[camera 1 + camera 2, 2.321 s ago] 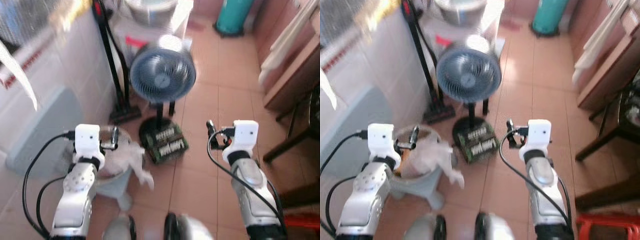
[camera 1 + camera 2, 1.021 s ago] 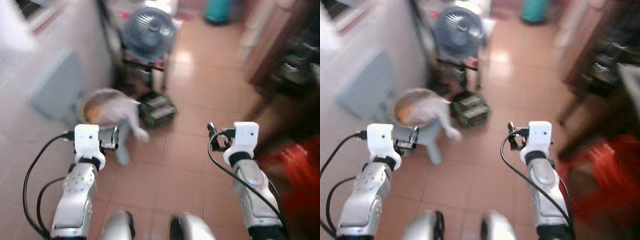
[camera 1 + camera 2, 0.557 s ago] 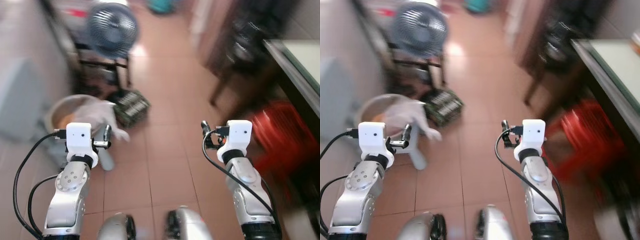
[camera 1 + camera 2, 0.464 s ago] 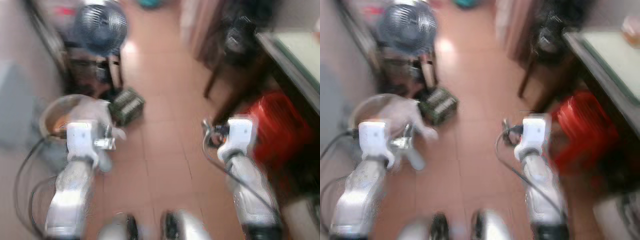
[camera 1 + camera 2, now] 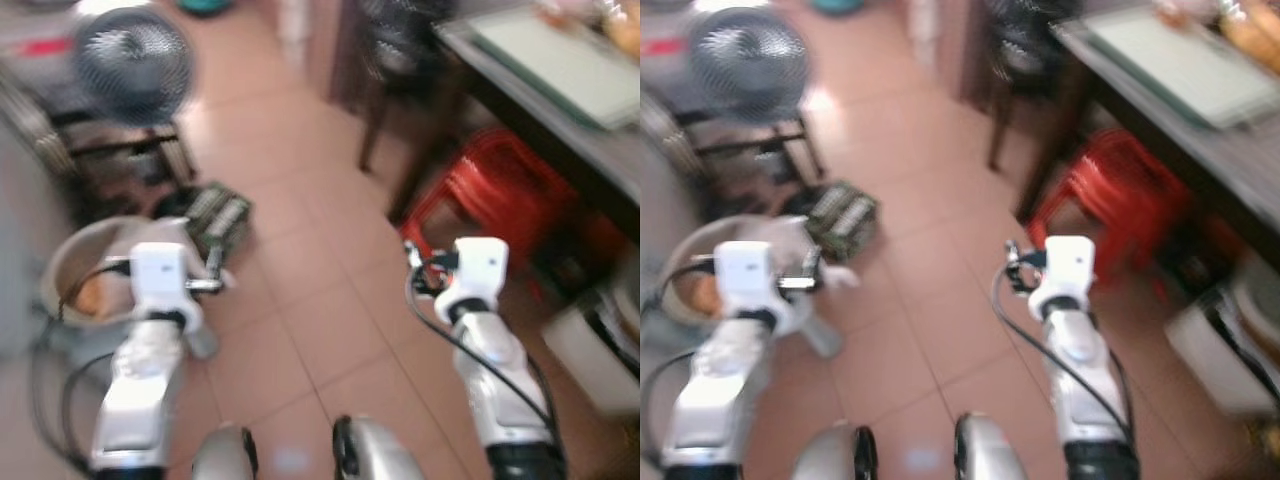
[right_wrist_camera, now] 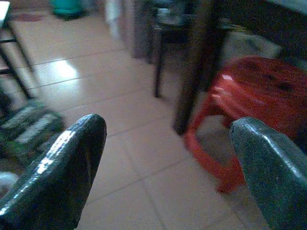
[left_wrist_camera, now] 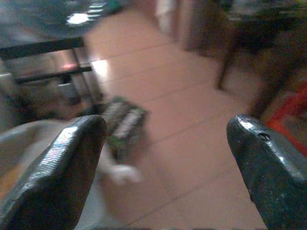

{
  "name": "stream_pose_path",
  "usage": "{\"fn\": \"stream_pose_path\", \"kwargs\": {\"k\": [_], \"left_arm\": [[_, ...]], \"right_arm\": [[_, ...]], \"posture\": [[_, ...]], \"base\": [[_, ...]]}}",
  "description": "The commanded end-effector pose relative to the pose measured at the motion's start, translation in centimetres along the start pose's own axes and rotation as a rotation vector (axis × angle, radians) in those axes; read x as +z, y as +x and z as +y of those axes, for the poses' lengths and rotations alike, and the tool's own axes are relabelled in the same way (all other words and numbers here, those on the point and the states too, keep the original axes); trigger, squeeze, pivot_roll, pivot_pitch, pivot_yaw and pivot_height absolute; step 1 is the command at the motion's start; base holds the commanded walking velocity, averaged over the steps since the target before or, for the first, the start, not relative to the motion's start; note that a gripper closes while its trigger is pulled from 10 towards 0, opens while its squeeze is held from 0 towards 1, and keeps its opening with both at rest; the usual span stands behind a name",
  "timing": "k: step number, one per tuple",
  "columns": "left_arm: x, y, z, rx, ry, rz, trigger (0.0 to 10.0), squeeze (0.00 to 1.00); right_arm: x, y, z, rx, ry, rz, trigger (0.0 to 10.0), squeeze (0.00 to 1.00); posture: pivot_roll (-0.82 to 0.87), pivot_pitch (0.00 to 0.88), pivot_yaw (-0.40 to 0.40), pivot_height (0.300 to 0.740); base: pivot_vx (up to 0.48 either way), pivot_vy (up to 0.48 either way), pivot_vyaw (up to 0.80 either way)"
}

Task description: Setting the table

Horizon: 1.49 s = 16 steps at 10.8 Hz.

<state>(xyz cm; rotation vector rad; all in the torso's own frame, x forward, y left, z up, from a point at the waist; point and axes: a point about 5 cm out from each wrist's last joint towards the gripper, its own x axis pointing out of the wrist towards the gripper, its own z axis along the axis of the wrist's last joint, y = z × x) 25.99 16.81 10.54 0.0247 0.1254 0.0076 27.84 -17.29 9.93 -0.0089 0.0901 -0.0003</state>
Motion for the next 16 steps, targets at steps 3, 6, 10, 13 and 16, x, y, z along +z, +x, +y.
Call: {"fn": "stream_pose_path", "kwargs": {"k": [3, 6, 10, 13, 16], "left_arm": [[-0.2, -0.2, 0.2, 0.007, -0.003, 0.009, 10.0, 0.00], [-0.2, -0.3, 0.1, 0.007, -0.001, 0.007, 10.0, 0.00], [1.0, -1.0, -0.3, -0.023, -0.050, -0.123, 10.0, 0.00], [-0.6, -2.7, 0.0, 0.014, -0.054, -0.111, 10.0, 0.00], [-0.7, -1.4, -0.4, 0.012, -0.031, -0.141, 10.0, 0.00]], "right_arm": [[0.1, -0.1, -0.3, -0.010, 0.004, 0.003, 10.0, 0.00], [0.1, -0.3, -0.2, -0.009, 0.000, 0.001, 10.0, 0.00], [1.6, -1.3, -0.1, -0.004, -0.041, -0.091, 10.0, 0.00], [1.2, -3.1, -0.7, -0.039, -0.068, -0.095, 10.0, 0.00], [0.1, -3.7, -1.2, -0.069, -0.100, -0.079, 10.0, 0.00]], "posture": [[-0.02, 0.207, -0.036, 0.740], [-0.03, 0.207, -0.037, 0.740], [-0.02, 0.178, -0.039, 0.740], [-0.02, 0.076, -0.034, 0.740], [-0.04, 0.001, -0.037, 0.740]], "base": [[0.000, 0.133, -0.80], [0.000, 0.316, -0.80], [0.000, 0.068, -0.80], [0.000, 0.000, -0.80], [0.000, 0.000, -0.80]]}}
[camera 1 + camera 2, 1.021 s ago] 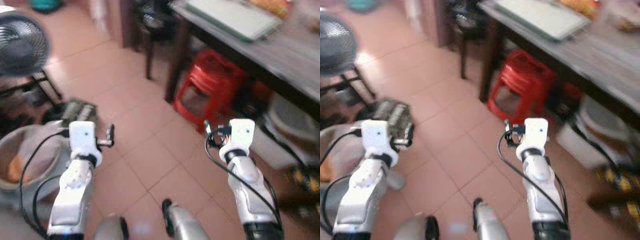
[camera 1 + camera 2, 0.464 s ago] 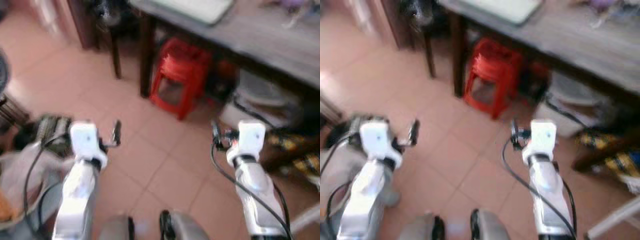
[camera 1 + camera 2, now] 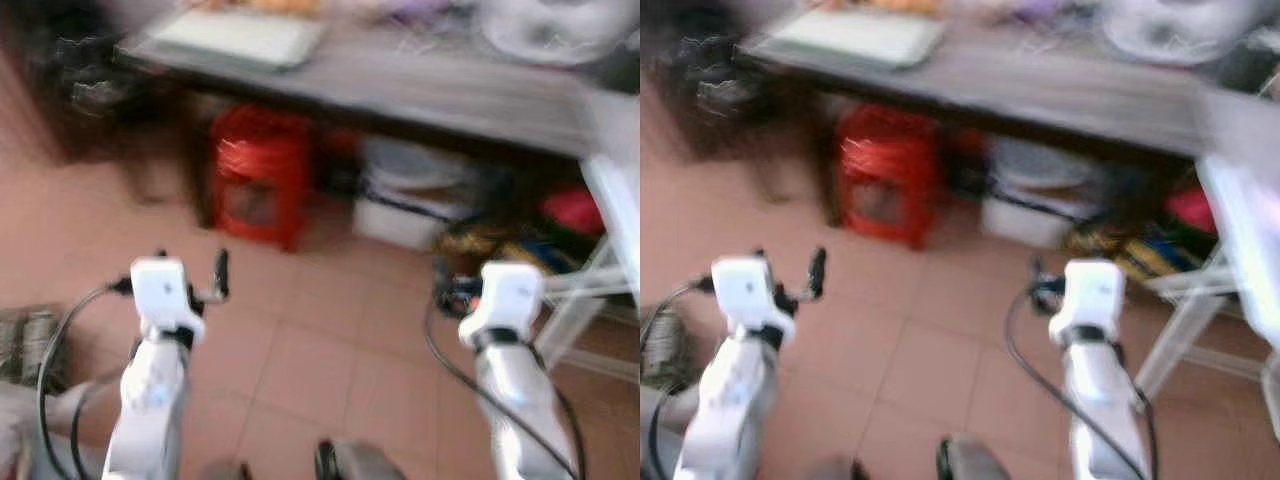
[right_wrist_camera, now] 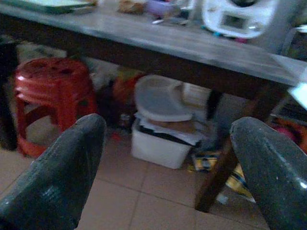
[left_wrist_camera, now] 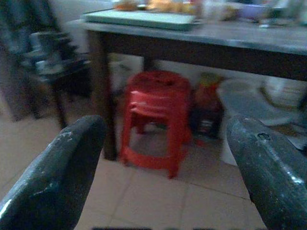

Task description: Setting the table

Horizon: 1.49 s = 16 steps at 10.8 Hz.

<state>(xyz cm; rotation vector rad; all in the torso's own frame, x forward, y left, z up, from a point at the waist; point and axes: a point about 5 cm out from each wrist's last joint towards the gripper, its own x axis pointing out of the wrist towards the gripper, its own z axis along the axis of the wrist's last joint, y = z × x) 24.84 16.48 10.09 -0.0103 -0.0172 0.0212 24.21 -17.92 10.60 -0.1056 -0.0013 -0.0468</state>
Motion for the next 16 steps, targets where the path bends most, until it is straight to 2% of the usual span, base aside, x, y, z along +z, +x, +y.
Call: {"fn": "stream_pose_path", "kwargs": {"k": [1, 3, 6, 11, 16], "left_arm": [[-0.1, 0.4, -0.6, -0.028, -0.016, 0.000, 10.0, 0.00], [0.1, 0.6, -0.8, -0.046, 0.001, -0.007, 10.0, 0.00], [0.3, -0.5, -1.2, -0.097, 0.004, 0.009, 10.0, 0.00], [1.2, -0.5, -1.6, -0.126, 0.006, 0.002, 10.0, 0.00], [1.6, -0.6, -2.3, -0.163, 0.029, 0.000, 10.0, 0.00]], "right_arm": [[-0.3, 0.0, 0.1, 0.009, -0.009, 0.006, 10.0, 0.00], [0.0, 0.3, 0.2, 0.015, -0.016, -0.005, 10.0, 0.00], [0.0, 0.1, 0.0, -0.002, -0.021, 0.000, 10.0, 0.00], [0.8, 1.5, 0.1, -0.004, -0.016, -0.022, 10.0, 0.00], [0.9, 1.8, 0.1, -0.003, -0.014, -0.023, 10.0, 0.00]], "posture": [[-0.04, 0.000, -0.039, 0.740], [-0.04, 0.026, -0.028, 0.740], [-0.04, 0.108, -0.010, 0.740], [-0.02, 0.149, -0.008, 0.740], [-0.02, 0.172, -0.017, 0.740]], "base": [[0.000, 0.000, -0.44], [0.000, 0.000, 0.00], [0.000, -0.187, 0.00], [0.000, -0.390, 0.00], [0.000, -0.404, 0.00]]}}
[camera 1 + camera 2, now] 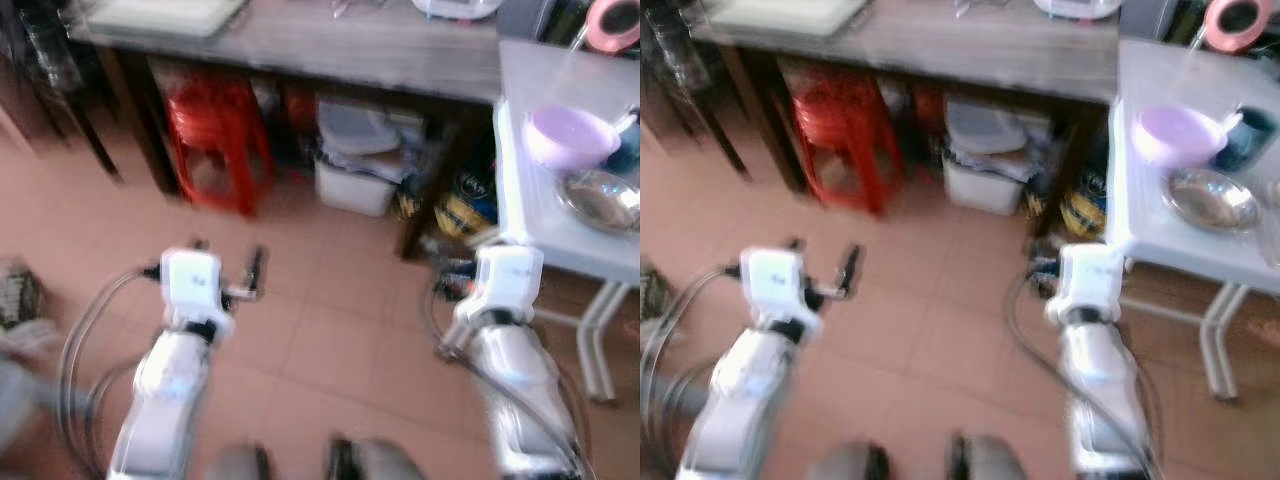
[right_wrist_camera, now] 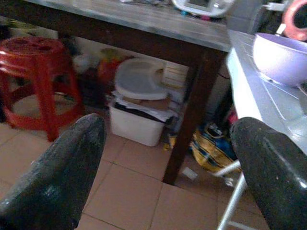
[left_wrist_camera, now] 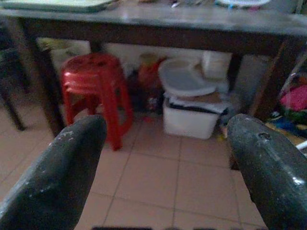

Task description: Setting the table

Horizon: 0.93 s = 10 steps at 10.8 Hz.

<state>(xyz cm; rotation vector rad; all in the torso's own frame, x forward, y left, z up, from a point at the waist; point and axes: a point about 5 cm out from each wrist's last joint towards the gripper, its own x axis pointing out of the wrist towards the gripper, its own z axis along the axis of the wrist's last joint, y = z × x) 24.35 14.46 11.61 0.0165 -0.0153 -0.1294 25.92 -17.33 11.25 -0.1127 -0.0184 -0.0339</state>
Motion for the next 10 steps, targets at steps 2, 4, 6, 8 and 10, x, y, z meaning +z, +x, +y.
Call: {"fn": "stream_pose_path", "kwargs": {"k": [2, 4, 6, 8, 10], "left_arm": [[0.31, 0.10, -0.44, -0.026, 0.015, -0.007, 10.0, 0.00], [0.43, 0.12, -0.49, -0.029, 0.020, -0.011, 10.0, 0.00], [0.65, 0.09, -0.56, -0.036, 0.021, -0.022, 10.0, 0.00], [0.84, 0.04, -0.97, -0.058, 0.023, -0.032, 10.0, 0.00], [1.01, 0.17, -1.12, -0.070, 0.014, -0.039, 10.0, 0.00]], "right_arm": [[0.25, 0.10, -0.63, -0.016, -0.012, -0.005, 10.0, 0.00], [0.26, 0.09, -0.67, -0.016, -0.014, -0.004, 10.0, 0.00], [0.26, 0.11, -0.61, -0.014, -0.012, -0.002, 10.0, 0.00], [0.31, 0.15, -0.67, -0.012, -0.013, -0.002, 10.0, 0.00], [0.59, 0.32, -0.67, -0.015, -0.012, -0.008, 10.0, 0.00]], "posture": [[-0.02, 0.178, -0.017, 0.740], [-0.02, 0.182, -0.021, 0.740], [-0.02, 0.186, -0.024, 0.740], [-0.02, 0.190, -0.024, 0.740], [-0.02, 0.201, -0.023, 0.740]], "base": [[0.000, -0.420, 0.00], [0.156, -0.384, 0.00], [0.398, -0.144, 0.00], [0.480, 0.000, 0.00], [0.480, 0.000, 0.00]]}}
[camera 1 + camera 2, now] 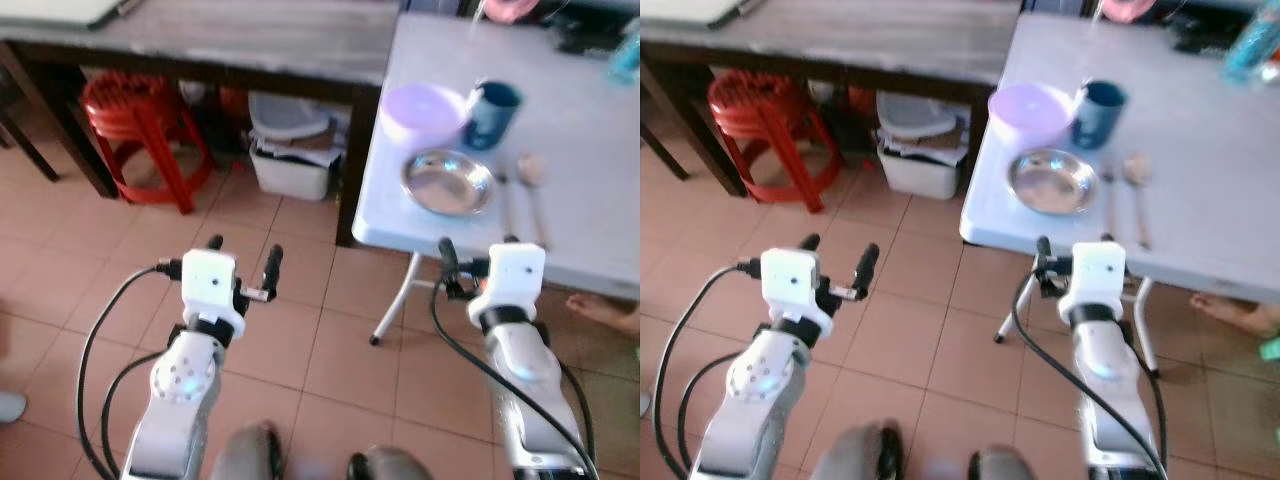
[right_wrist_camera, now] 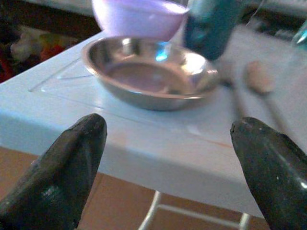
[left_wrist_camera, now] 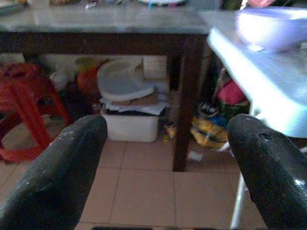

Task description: Setting the table

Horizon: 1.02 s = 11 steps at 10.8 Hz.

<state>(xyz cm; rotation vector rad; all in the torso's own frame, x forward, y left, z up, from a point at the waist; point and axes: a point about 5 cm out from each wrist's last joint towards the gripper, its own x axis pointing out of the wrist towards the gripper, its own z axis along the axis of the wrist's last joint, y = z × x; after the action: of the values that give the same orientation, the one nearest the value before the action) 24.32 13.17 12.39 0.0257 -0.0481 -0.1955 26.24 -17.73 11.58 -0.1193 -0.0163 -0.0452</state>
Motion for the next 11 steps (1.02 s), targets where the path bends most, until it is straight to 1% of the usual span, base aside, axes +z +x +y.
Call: {"fn": "stream_pose_path", "kwargs": {"k": [1, 2, 3, 4, 7, 9, 10, 11], "left_arm": [[0.3, 0.1, 0.2, 0.000, -0.004, -0.010, 10.0, 0.00], [0.4, 0.1, 0.1, 0.005, -0.017, -0.018, 10.0, 0.00], [0.5, 0.1, 0.1, 0.004, -0.020, -0.025, 10.0, 0.00], [0.6, 0.0, 0.2, 0.012, -0.027, -0.028, 10.0, 0.00], [0.8, 0.0, 0.2, 0.018, -0.032, -0.036, 10.0, 0.00], [1.0, 0.1, 0.1, 0.015, -0.032, -0.044, 10.0, 0.00], [1.0, 0.1, 0.1, 0.015, -0.030, -0.045, 10.0, 0.00], [1.1, 0.1, 0.1, 0.020, -0.020, -0.052, 10.0, 0.00]], "right_arm": [[0.5, 0.1, -0.3, -0.006, -0.008, -0.016, 10.0, 0.00], [0.7, 0.0, -0.2, -0.003, -0.012, -0.026, 10.0, 0.00], [1.4, 0.0, 0.0, 0.015, -0.036, -0.058, 10.0, 0.00], [1.8, 0.0, 0.2, 0.020, -0.036, -0.068, 10.0, 0.00], [2.2, 0.1, 0.2, 0.022, -0.055, -0.082, 10.0, 0.00], [2.8, 0.2, 0.0, 0.006, -0.051, -0.097, 10.0, 0.00], [2.9, 0.2, -0.2, -0.005, -0.044, -0.098, 10.0, 0.00], [2.8, 0.3, -0.4, -0.010, -0.039, -0.095, 10.0, 0.00]], "posture": [[-0.02, 0.199, -0.023, 0.740], [-0.03, 0.201, -0.024, 0.740], [-0.03, 0.203, -0.026, 0.740], [-0.03, 0.204, -0.028, 0.740], [-0.03, 0.211, -0.032, 0.740], [-0.04, 0.216, -0.032, 0.740], [-0.04, 0.219, -0.031, 0.740], [-0.04, 0.220, -0.030, 0.740]], "base": [[0.371, 0.000, -0.51], [0.000, 0.000, -0.44], [0.000, 0.000, 0.00], [0.000, 0.000, 0.00], [0.000, 0.000, -0.74], [0.000, 0.000, -0.80], [0.000, 0.000, -0.61], [0.000, 0.000, 0.00]]}}
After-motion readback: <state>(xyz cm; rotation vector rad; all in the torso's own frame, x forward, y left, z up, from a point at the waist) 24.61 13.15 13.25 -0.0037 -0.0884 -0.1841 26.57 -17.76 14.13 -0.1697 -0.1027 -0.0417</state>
